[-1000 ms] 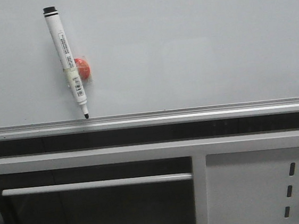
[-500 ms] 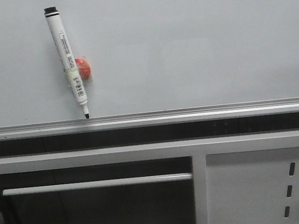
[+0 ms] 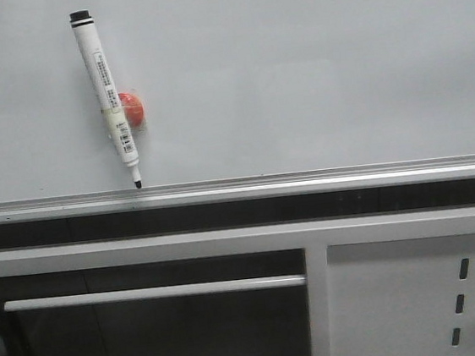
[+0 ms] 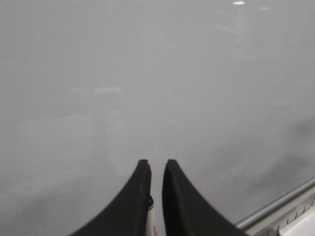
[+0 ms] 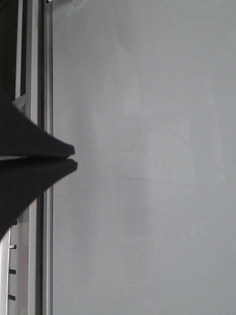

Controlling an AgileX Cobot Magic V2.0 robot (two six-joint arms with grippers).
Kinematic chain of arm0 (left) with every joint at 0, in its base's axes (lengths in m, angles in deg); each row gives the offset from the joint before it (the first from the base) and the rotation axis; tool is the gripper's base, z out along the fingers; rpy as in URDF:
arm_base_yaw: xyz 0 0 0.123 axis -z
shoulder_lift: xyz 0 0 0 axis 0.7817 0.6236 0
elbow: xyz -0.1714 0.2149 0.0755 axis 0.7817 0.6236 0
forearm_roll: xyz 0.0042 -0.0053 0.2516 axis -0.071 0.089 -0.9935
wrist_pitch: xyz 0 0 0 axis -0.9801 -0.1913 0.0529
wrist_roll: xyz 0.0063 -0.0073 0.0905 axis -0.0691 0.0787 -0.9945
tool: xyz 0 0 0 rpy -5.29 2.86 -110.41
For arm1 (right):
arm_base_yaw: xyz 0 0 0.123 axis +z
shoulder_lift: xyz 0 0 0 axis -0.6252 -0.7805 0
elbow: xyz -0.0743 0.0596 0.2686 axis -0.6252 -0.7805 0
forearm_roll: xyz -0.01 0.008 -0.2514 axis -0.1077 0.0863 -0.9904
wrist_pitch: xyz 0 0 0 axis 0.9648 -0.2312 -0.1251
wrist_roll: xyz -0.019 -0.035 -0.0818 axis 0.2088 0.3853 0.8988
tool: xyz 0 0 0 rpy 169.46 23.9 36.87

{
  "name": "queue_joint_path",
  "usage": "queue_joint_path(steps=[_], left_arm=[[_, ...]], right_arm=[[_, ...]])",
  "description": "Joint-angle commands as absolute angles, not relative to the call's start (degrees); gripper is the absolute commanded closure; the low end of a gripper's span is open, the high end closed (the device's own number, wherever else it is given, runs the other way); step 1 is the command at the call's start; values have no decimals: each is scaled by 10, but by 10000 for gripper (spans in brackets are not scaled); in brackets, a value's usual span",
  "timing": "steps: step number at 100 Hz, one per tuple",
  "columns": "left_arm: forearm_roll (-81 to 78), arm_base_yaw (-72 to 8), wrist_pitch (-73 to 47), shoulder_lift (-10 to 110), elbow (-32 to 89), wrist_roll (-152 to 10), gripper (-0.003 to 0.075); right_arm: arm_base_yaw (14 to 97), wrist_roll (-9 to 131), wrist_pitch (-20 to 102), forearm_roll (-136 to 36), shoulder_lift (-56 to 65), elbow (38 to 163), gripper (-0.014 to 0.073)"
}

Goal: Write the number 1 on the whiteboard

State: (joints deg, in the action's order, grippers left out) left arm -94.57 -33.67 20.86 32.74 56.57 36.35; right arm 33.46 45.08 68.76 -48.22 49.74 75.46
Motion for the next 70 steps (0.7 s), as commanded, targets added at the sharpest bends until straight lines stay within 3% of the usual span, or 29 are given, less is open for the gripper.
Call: queue_joint_path(steps=[1, 15, 24, 50, 70], left_arm=[[-983, -323, 236, 329, 556, 369, 535], [-1031, -315, 234, 329, 579, 369, 317], [-1021, -315, 229, 329, 608, 369, 242], [-964, -315, 238, 329, 690, 345, 237], [-796, -315, 297, 330, 728, 184, 237]], right_arm=[[343, 458, 648, -482, 484, 774, 669], [351, 458, 658, -479, 484, 774, 669], [351, 458, 668, -476, 484, 773, 669], [351, 458, 683, -457, 484, 773, 669], [351, 458, 702, -457, 484, 773, 669]])
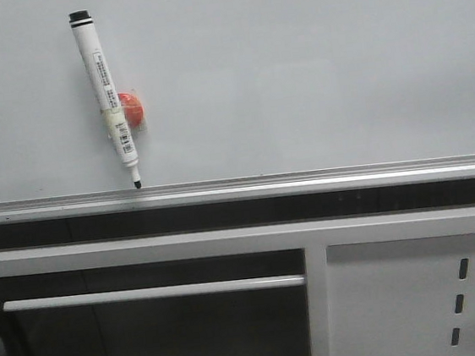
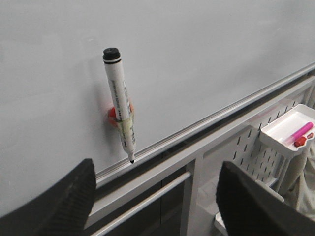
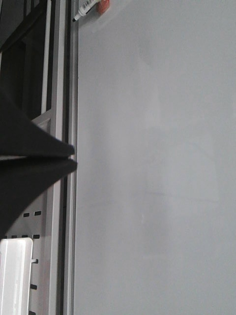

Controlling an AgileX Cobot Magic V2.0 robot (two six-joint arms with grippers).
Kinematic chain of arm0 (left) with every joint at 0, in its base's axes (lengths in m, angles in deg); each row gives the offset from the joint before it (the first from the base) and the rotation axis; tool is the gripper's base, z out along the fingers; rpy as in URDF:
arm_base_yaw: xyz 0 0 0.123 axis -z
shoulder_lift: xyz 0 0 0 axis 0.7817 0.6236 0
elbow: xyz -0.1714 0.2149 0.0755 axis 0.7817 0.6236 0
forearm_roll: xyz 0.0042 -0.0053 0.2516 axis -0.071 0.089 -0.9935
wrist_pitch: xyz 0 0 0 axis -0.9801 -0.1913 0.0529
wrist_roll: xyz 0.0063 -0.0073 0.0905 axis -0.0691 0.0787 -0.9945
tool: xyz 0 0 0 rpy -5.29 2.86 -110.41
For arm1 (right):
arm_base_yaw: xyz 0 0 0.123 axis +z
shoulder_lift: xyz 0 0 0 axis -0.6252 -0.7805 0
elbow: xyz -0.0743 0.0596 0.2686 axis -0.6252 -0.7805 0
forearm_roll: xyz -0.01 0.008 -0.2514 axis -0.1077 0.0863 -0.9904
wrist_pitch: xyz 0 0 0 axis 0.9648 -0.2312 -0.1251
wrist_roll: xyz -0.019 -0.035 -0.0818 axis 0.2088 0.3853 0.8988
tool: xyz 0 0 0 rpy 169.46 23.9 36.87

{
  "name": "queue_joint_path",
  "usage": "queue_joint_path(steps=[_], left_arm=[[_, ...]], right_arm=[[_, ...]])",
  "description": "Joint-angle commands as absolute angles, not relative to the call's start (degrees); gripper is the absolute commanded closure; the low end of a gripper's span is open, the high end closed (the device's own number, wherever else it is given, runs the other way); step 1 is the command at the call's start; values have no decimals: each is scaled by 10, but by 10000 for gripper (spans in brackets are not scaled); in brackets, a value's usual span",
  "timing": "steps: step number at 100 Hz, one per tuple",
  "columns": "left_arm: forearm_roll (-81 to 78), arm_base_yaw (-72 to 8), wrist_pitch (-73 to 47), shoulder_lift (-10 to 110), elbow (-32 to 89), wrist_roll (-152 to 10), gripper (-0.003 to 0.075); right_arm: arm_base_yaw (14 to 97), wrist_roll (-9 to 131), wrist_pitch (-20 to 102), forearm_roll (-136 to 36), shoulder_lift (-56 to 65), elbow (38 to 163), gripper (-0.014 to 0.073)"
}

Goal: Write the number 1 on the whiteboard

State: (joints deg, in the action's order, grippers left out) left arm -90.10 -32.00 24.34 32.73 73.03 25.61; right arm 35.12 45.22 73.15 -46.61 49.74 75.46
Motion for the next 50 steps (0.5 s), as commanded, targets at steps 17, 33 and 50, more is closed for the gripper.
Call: queue_joint_path(steps=[17, 33, 50], left_arm=[[-662, -315, 379, 355, 764, 53, 238], [-630, -315, 447, 410, 772, 12, 238], [-584, -315, 518, 505, 772, -29, 311]], right_arm=[[351, 458, 705, -455, 484, 773, 669], [351, 458, 705, -453, 484, 773, 669], [351, 458, 706, -450, 484, 773, 669]])
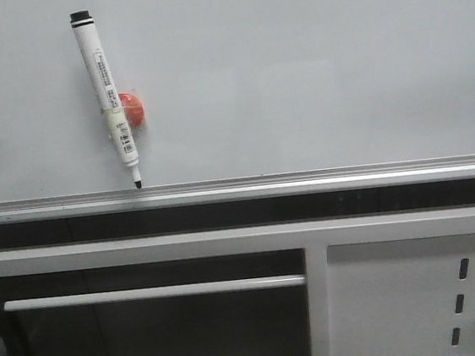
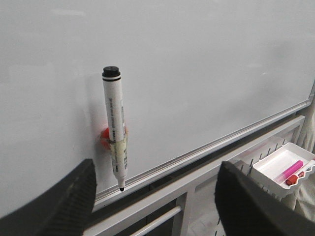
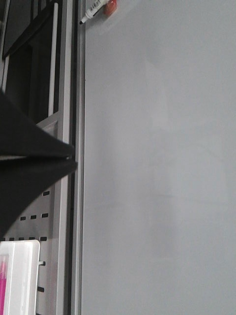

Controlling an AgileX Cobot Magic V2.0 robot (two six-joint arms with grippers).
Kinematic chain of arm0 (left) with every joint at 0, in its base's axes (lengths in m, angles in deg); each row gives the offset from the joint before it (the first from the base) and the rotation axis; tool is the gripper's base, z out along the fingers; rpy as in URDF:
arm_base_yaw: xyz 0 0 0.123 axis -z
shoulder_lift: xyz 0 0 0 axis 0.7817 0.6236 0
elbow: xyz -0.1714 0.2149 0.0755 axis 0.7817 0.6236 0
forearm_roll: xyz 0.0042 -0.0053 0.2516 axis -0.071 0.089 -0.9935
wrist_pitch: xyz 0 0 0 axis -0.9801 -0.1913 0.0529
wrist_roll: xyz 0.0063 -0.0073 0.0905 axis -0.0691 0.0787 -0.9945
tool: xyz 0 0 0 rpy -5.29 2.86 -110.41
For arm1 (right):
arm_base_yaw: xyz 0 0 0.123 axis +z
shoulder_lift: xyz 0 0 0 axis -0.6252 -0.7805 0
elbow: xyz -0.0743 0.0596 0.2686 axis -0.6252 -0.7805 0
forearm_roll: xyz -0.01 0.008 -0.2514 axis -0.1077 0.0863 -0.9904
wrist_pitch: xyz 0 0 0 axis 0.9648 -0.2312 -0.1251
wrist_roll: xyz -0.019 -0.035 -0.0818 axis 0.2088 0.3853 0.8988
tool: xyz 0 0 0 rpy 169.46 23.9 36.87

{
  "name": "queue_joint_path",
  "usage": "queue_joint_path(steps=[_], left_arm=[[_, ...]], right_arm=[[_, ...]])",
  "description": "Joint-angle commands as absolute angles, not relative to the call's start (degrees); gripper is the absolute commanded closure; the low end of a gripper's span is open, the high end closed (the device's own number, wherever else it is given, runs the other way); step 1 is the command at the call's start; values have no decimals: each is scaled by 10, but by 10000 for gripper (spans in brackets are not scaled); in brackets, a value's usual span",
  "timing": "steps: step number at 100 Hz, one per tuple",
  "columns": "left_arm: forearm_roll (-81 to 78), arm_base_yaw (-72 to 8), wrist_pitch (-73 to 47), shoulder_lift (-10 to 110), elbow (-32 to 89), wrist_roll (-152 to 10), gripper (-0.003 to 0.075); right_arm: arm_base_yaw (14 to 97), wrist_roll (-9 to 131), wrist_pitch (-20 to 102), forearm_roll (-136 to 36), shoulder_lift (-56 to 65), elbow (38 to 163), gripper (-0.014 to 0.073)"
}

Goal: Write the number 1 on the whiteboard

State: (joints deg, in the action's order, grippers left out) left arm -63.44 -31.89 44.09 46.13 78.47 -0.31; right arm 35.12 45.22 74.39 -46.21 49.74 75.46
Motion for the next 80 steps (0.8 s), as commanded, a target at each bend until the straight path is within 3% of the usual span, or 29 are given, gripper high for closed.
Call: queue_joint_path(steps=[1, 10, 36, 54, 80], left_arm=[[-583, -315, 526, 509, 772, -32, 317], [-578, -315, 602, 567, 772, -58, 361], [-526, -315, 776, 746, 772, -97, 363], [-503, -313, 776, 822, 766, -99, 363], [-490, -313, 776, 827, 741, -101, 363]], right_arm=[[351, 458, 706, -450, 484, 773, 669], [351, 458, 708, -449, 484, 773, 669], [351, 458, 709, -449, 484, 773, 669], [351, 458, 710, -448, 484, 773, 669], [351, 458, 710, -448, 484, 773, 669]])
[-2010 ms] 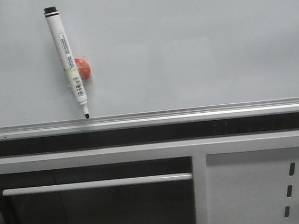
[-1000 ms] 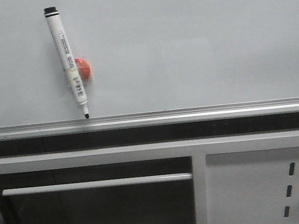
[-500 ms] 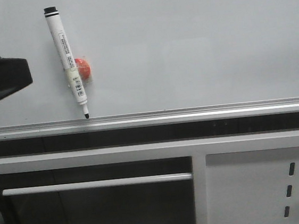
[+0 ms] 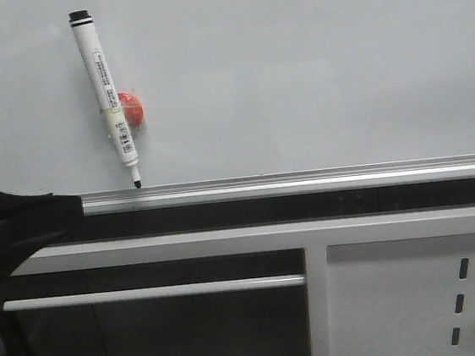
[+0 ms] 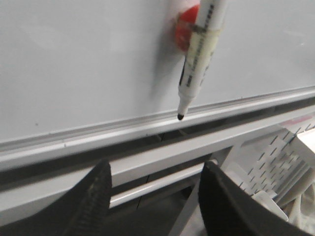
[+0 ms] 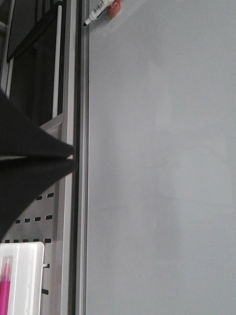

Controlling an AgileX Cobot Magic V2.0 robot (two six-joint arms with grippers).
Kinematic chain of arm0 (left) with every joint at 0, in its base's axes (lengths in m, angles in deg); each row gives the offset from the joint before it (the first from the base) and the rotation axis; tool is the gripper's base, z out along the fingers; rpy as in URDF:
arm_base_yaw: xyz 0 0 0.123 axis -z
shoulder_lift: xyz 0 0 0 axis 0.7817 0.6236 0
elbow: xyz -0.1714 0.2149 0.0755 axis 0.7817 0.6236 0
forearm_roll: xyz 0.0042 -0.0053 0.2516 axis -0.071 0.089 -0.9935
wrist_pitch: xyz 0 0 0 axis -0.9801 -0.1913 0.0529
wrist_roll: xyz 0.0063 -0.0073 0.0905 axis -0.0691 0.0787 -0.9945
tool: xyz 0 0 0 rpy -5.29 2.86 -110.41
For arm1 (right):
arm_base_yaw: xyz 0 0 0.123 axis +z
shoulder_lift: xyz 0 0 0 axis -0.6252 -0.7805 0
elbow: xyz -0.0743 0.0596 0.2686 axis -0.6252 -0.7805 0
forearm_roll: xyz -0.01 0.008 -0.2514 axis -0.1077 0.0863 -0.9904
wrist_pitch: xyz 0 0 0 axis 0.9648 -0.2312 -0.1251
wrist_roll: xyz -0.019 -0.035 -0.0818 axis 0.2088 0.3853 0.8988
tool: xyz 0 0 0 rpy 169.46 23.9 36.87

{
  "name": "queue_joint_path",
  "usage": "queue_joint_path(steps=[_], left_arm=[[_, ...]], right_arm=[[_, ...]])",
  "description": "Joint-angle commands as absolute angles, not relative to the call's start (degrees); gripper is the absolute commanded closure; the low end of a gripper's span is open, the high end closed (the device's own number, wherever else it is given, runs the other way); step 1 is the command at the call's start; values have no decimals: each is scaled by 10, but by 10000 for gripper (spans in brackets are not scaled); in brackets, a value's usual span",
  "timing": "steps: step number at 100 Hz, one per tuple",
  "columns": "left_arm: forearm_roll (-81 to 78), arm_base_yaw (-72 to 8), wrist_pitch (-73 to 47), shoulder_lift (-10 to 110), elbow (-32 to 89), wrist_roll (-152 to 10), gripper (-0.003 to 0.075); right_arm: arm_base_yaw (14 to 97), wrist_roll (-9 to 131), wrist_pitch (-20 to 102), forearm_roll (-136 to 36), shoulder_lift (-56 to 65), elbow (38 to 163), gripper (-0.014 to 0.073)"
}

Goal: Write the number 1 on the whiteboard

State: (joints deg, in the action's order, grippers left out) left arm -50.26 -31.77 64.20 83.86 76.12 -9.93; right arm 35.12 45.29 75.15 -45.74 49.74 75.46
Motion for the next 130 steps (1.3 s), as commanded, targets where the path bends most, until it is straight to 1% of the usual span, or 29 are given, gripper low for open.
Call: queue_joint_path(steps=[1, 29, 45, 65, 120, 125, 130], left_arm=[[-492, -312, 776, 827, 738, -101, 363], [-477, -282, 776, 845, 692, -105, 363], [-474, -266, 776, 869, 683, -105, 363], [-451, -250, 776, 869, 668, -105, 363], [-448, -250, 776, 890, 626, -105, 363], [-448, -250, 776, 892, 625, -105, 367], [-448, -250, 776, 893, 623, -105, 400]], right_arm=[[351, 458, 710, -448, 484, 773, 669], [351, 458, 708, -448, 484, 773, 669], [351, 458, 708, -448, 484, 773, 669], [351, 458, 708, -448, 484, 773, 669], [351, 458, 705, -448, 484, 773, 669], [351, 458, 705, -448, 484, 773, 669], [351, 458, 705, -448, 484, 773, 669]])
